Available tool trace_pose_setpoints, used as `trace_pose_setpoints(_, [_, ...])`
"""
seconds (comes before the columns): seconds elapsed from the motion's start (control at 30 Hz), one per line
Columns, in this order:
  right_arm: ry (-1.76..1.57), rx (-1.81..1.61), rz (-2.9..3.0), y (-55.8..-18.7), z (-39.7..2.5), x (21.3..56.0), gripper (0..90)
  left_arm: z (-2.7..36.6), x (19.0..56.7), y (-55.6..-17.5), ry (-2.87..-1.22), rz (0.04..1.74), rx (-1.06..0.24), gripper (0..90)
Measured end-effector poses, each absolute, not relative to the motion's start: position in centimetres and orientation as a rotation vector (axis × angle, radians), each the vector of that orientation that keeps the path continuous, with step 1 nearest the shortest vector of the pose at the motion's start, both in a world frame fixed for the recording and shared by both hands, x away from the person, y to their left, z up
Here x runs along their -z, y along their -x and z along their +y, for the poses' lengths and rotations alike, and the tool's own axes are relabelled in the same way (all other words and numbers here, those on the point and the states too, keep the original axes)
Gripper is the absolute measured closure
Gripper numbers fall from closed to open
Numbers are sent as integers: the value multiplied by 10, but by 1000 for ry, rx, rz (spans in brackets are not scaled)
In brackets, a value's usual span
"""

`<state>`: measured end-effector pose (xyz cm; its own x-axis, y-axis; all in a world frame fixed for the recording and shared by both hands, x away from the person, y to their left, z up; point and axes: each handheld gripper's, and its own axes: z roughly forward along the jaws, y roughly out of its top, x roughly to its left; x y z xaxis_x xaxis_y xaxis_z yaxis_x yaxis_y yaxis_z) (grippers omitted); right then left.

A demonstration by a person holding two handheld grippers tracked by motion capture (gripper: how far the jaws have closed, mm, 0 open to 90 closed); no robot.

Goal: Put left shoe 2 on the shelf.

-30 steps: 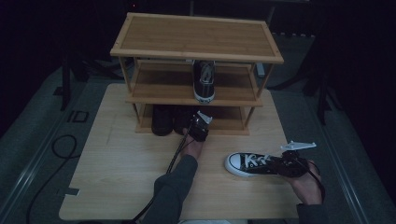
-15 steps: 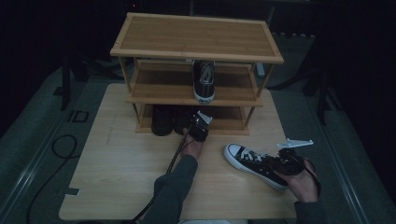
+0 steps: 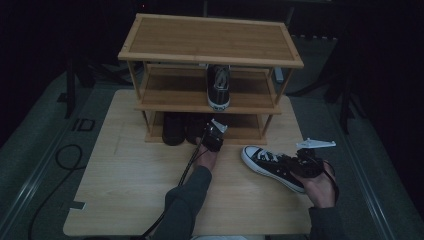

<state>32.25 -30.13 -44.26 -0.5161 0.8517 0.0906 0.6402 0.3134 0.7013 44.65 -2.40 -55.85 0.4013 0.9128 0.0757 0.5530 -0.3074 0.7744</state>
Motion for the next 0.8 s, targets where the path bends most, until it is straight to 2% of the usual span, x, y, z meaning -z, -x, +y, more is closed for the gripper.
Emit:
trace_pose_setpoints(0.57, [-1346, -1013, 2214, -356, -265, 434, 868, -24, 558, -446, -1991, 1247, -686, 900])
trace_pose_setpoints(0.8, [-1343, -945, 2202, -369, -247, 442, 868, -24, 558, -447, -1989, 1247, -683, 900])
